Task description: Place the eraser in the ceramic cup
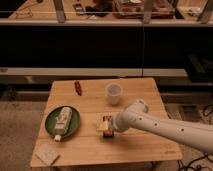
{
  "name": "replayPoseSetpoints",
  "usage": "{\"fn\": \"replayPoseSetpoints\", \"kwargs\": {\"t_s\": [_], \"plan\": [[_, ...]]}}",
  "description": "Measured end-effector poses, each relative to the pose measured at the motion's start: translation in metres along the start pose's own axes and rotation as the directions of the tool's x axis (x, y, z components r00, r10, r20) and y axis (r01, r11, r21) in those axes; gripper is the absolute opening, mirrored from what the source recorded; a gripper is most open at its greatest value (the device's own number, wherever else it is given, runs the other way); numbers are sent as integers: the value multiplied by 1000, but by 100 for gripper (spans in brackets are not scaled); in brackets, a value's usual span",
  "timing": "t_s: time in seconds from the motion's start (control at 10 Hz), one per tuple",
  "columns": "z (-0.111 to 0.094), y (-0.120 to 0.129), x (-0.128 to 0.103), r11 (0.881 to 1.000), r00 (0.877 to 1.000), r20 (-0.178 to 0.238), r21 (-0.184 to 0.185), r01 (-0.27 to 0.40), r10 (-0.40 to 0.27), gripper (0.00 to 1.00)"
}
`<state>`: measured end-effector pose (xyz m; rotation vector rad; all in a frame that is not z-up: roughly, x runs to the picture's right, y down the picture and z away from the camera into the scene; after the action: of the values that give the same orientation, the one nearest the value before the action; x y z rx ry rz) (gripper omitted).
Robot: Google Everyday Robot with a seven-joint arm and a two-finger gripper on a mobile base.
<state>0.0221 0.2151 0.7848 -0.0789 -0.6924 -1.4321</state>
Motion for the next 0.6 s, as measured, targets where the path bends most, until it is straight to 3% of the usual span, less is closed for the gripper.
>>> {"fn": "replayPoseSetpoints", "kwargs": {"t_s": [0.6], "plan": [[14, 0, 12, 999, 999, -24, -39, 36, -37, 80]]}}
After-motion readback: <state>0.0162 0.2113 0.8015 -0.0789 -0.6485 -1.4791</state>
